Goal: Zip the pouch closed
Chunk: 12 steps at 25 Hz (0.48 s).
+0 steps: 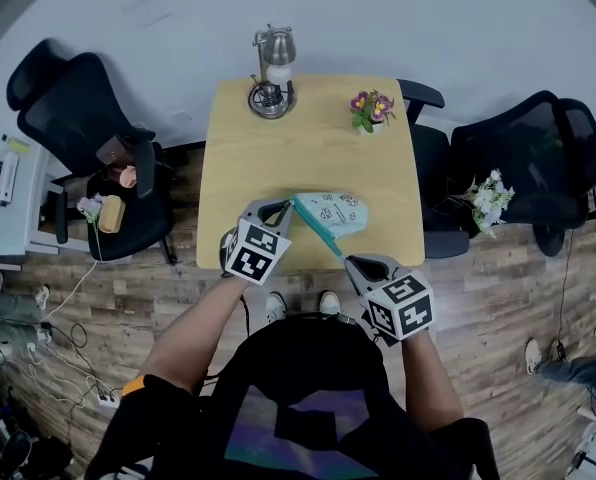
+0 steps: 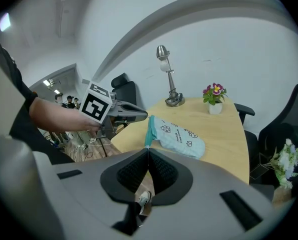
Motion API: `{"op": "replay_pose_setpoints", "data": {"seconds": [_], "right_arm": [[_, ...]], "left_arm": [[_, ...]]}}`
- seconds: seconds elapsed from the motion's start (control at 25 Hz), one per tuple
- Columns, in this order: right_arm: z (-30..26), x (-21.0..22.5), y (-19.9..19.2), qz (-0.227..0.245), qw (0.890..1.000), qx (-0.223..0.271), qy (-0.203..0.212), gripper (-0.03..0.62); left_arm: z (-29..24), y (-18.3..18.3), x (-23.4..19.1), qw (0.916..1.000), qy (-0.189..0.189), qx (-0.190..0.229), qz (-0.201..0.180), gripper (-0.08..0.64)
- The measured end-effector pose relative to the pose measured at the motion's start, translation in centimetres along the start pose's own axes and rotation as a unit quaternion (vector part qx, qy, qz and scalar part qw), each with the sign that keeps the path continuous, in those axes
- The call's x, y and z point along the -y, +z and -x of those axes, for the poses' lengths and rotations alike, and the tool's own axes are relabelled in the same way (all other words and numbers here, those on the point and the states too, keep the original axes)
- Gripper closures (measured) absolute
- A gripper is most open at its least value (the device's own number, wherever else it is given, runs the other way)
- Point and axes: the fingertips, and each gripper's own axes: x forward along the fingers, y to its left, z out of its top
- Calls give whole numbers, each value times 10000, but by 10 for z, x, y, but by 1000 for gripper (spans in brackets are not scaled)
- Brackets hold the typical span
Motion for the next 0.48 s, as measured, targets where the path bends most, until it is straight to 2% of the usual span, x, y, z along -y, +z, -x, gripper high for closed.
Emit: {"op": "replay_pose_setpoints", "data": {"seconds": [0.48], "right_arm": [[-15,-2,-10,92,9994,-289,-161,569]], "left_arm": [[1,-18,-2,9987,-61,28,496,546]]}}
